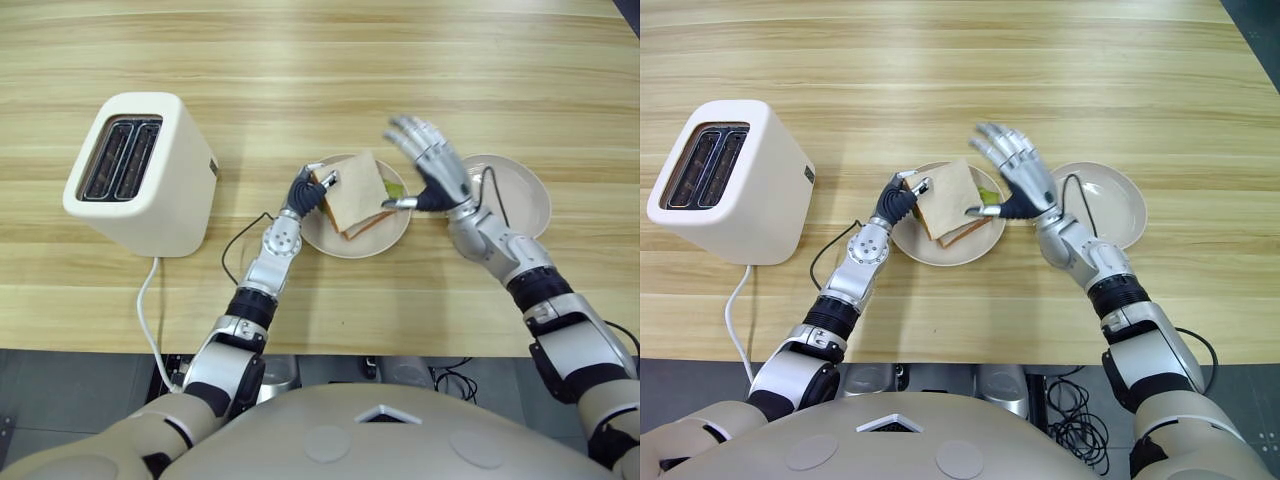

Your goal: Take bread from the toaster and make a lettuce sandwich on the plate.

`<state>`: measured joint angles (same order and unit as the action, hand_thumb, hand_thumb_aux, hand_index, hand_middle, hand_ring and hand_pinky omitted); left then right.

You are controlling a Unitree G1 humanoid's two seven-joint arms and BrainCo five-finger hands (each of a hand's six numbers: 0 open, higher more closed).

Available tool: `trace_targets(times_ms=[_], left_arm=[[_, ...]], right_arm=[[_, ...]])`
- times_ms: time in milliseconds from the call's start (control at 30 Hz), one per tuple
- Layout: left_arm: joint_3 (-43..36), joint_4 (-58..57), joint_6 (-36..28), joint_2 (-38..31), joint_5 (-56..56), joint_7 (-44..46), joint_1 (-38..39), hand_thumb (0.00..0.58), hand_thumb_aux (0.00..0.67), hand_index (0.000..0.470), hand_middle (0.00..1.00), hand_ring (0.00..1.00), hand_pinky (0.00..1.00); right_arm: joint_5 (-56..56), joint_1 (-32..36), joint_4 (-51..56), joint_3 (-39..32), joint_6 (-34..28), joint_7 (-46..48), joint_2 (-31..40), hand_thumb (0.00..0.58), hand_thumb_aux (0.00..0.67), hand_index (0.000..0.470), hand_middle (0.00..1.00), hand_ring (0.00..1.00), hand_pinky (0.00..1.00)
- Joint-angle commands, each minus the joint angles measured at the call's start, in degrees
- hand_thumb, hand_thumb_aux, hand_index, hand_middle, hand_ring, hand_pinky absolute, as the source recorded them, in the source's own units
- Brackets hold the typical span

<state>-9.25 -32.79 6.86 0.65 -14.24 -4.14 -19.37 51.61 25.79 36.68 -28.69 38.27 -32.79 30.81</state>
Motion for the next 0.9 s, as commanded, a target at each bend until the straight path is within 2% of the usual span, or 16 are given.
trace_targets(times_ms=[33,233,400,467,500,533,567,600,633,667,700,733,833,900], left_arm=[[-1.48,-2.1,-0.46,-0.61,-1.51,0.06,-0.09,0.58,0.67,0.46,1.0,1.0,1.0],[-2.71,-3.05,-0.31,-0.74,-2.34,0.44,-0.06,0.58,0.652,0.447,1.0,1.0,1.0],[-3.16,-3.47,-0.08,-0.92,-2.88,0.23,-0.32,0.579,0.644,0.442,1.0,1.0,1.0],[-3.53,-3.71,-0.06,-0.96,-3.25,0.51,-0.31,0.571,0.586,0.402,1.0,1.0,1.0],[-3.74,-3.79,-0.03,-1.0,-3.49,0.52,-0.31,0.542,0.499,0.343,1.0,1.0,1.0],[-3.86,-3.77,0.08,-1.04,-3.8,0.3,-0.3,0.487,0.402,0.276,1.0,1.0,1.0],[-3.9,-3.66,0.21,-1.09,-4.17,-0.11,-0.31,0.319,0.221,0.152,1.0,1.0,1.0],[-3.83,-3.39,0.27,-1.22,-4.53,-0.57,-0.39,0.036,0.021,0.014,1.0,1.0,1.0],[-3.67,-3.06,0.26,-1.37,-4.77,-1.01,-0.52,0.036,0.021,0.014,1.0,1.0,1.0],[-3.53,-2.75,0.25,-1.55,-4.94,-1.36,-0.68,0.0,0.0,0.0,0.82,0.82,0.82],[-3.57,-2.6,0.25,-1.73,-4.99,-1.52,-0.84,0.0,0.0,0.0,0.82,0.82,0.82],[-3.66,-2.47,0.24,-1.91,-5.04,-1.61,-0.99,0.0,0.0,0.0,0.78,0.78,0.78],[-4.07,-1.53,0.23,-2.52,-5.67,-2.14,-1.29,0.0,0.0,0.0,0.54,0.54,0.54],[-4.49,0.28,0.6,-2.99,-6.61,-2.32,-1.27,0.0,0.0,0.0,0.52,0.52,0.52]], right_arm=[[2.49,-0.92,-2.67,-3.45,0.97,4.88,0.37,0.0,0.0,0.0,0.0,0.0,0.0],[2.08,-1.0,-3.08,-5.21,1.12,10.42,-0.09,0.0,0.0,0.0,0.0,0.0,0.0],[0.53,-1.8,-1.87,-6.76,0.95,19.9,-0.55,0.0,0.0,0.0,0.0,0.0,0.0],[0.33,-2.02,-0.82,-7.41,0.73,22.65,-0.8,0.0,0.0,0.0,0.0,0.0,0.0],[0.05,-2.13,-0.35,-7.69,0.58,24.27,-0.84,0.0,0.0,0.0,0.0,0.0,0.0],[-0.06,-2.27,0.04,-7.94,0.46,25.51,-0.77,0.0,0.0,0.0,0.0,0.0,0.0],[-0.27,-2.42,0.23,-7.95,0.35,26.43,-0.73,0.0,0.0,0.0,0.0,0.0,0.0],[-0.58,-2.56,0.45,-7.94,0.28,27.42,-0.66,0.0,0.0,0.0,0.0,0.0,0.0],[-0.78,-2.66,0.62,-7.99,0.15,28.41,-0.56,0.0,0.0,0.0,0.0,0.0,0.0],[-0.9,-2.74,0.71,-8.07,0.02,29.23,-0.42,0.0,0.0,0.0,0.0,0.0,0.0],[-1.12,-2.78,0.77,-8.09,-0.03,29.84,-0.36,0.0,0.0,0.0,0.0,0.0,0.0],[-1.35,-2.81,0.85,-8.05,-0.06,30.29,-0.36,0.0,0.0,0.0,0.0,0.0,0.0],[-1.33,-2.8,0.95,-7.91,-0.25,30.39,-0.27,0.0,0.0,0.0,0.0,0.0,0.0],[-1.53,-2.75,1.18,-7.83,-0.23,30.63,-0.34,0.0,0.0,0.0,0.0,0.0,0.0]])
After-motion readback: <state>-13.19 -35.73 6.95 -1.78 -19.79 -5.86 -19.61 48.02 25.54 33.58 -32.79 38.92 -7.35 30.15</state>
